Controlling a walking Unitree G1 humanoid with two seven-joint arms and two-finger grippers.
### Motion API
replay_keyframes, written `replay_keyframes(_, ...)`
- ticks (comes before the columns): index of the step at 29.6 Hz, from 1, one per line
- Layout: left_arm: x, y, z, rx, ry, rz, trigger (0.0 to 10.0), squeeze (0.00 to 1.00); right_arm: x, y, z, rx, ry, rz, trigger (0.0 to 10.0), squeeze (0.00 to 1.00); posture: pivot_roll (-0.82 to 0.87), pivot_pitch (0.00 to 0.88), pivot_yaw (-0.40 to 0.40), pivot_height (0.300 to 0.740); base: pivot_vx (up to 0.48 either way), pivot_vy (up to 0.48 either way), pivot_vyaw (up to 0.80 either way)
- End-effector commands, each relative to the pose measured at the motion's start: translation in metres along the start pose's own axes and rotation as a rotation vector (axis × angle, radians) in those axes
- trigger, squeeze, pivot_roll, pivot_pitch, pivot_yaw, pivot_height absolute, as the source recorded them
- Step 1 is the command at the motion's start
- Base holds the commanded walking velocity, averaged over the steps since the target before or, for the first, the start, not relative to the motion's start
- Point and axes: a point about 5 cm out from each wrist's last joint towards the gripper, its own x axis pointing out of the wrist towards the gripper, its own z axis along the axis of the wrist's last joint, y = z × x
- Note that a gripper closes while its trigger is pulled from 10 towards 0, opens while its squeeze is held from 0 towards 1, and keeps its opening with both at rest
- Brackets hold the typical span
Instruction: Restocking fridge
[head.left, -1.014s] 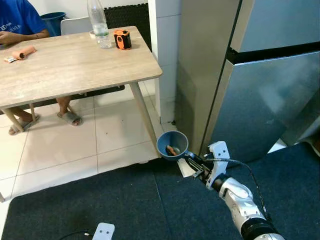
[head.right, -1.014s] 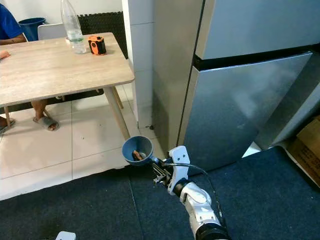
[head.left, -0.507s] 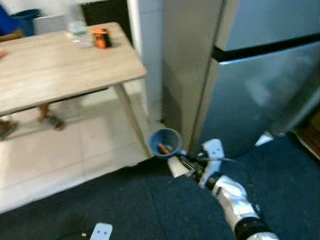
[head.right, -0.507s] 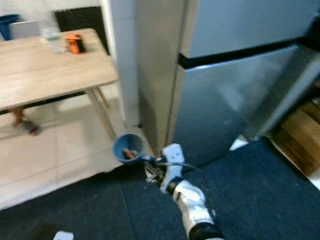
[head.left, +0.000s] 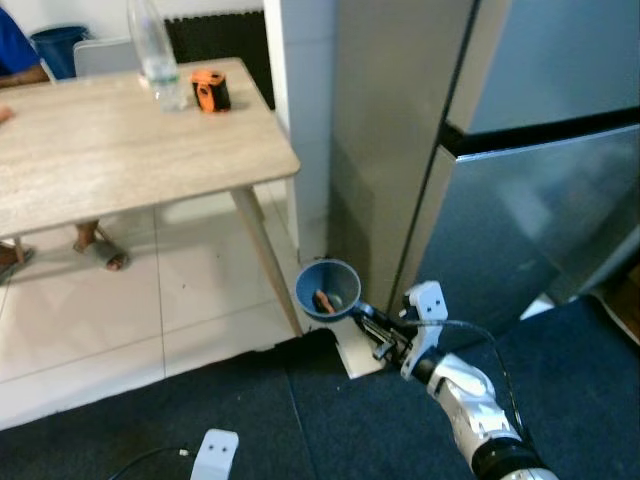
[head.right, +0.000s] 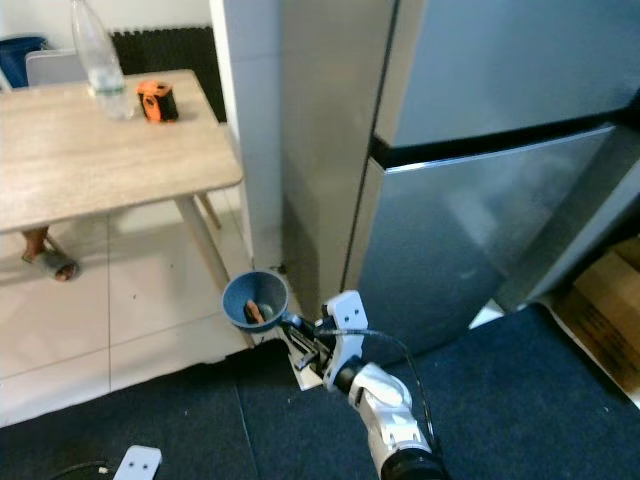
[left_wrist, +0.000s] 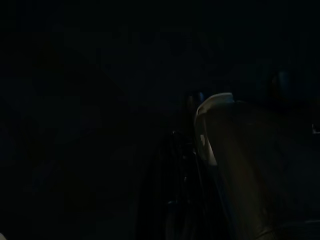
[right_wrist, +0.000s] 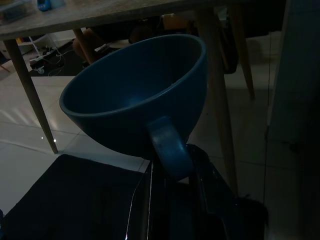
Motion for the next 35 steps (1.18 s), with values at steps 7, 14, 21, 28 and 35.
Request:
replay_keyframes(7, -0.0029, 0.0004, -0.0155, 0.015, 0.061, -0.012, 10.0, 0.0, -0.0021, 0.0009, 0.0024, 0.006, -0.021, 0.021, 10.0, 0.0, -0.04, 0.055, -0.01, 0.74, 0.0, -0.464, 0.0)
replay_keyframes(14, -0.0027, 0.0002, -0.0148, 0.013, 0.059, -0.014, 10.0, 0.0, -0.0014, 0.0035, 0.0032, 0.015, -0.03, 0.04, 10.0, 0.0, -0.04, 0.051, -0.008, 0.74, 0.0, -0.465, 0.0)
replay_keyframes(21, -0.0027, 0.0007, -0.0148, 0.007, 0.058, -0.004, 10.0, 0.0, -0.0011, 0.0058, 0.0042, 0.018, -0.036, 0.057, 10.0, 0.0, -0.04, 0.056, -0.009, 0.74, 0.0, -0.258, 0.0)
replay_keyframes(28, -0.0028, 0.0012, -0.0141, -0.017, 0.045, 0.002, 10.0, 0.0, -0.0009, 0.0064, 0.0061, 0.02, -0.041, 0.074, 10.0, 0.0, -0.04, 0.058, -0.011, 0.74, 0.0, 0.0, 0.0)
replay_keyframes(35, -0.0029, 0.0025, -0.0132, -0.019, 0.037, 0.011, 10.0, 0.0, -0.0005, 0.0092, 0.0068, 0.022, -0.044, 0.091, 10.0, 0.0, -0.04, 0.06, -0.008, 0.74, 0.0, 0.0, 0.0)
